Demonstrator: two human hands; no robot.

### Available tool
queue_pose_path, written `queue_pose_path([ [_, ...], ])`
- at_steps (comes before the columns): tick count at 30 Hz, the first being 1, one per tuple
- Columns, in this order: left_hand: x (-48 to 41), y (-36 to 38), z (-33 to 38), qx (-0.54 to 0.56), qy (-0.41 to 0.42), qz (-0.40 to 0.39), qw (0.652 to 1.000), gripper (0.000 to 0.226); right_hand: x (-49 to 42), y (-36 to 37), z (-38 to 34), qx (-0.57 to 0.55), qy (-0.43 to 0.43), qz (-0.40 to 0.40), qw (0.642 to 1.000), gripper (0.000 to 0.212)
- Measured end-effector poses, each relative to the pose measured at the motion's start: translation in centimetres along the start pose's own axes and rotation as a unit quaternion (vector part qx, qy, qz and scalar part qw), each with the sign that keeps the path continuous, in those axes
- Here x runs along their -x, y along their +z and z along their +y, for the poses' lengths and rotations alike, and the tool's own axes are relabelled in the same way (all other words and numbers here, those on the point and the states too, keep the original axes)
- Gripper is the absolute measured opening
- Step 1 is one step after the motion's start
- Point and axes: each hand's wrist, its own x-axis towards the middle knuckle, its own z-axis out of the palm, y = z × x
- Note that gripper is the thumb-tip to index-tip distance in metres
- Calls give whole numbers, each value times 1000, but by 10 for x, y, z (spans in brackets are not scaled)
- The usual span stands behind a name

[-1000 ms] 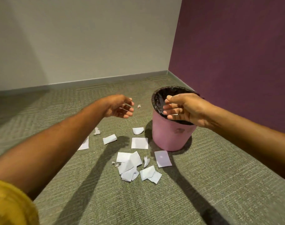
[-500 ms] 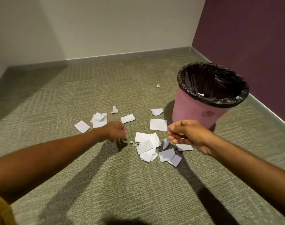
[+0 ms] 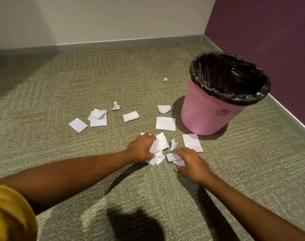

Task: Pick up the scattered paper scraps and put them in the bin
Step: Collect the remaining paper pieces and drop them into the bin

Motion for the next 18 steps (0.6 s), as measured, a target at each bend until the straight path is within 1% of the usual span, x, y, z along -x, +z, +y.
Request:
queue_pose_path([
  [1, 0, 0, -2, 10, 2, -1, 1000, 70, 0, 6, 0, 27, -7, 5, 1000, 65],
  [3, 1, -2, -10, 32, 5, -10, 999, 59, 0, 12, 1, 50, -17, 18, 998, 54],
  [6, 4, -9, -17, 67, 34, -11, 997, 28, 1, 13, 0, 44, -37, 49, 997, 24],
  [8, 8, -14, -18, 104, 52, -3, 993, 13, 1, 8, -2, 34, -24, 61, 997, 5],
  [9, 9, -18, -17, 130, 54, 0, 990, 12, 1, 5, -3, 26, -6, 62, 998, 9],
  [10, 10, -21, -17, 146, 50, 6, 988, 16, 1, 2, -2, 9, 14, 57, 998, 15],
  [13, 3, -32, -23, 146, 41, 43, 988, 25, -1, -1, 2, -37, 42, 49, 997, 22],
  [16, -11, -38, -33, 114, 35, 75, 990, 24, -4, -5, 0, 0, 33, 56, 998, 9],
  [18, -18, -36, -38, 92, 43, 38, 994, 18, -9, -7, -3, 25, 0, 70, 997, 6],
])
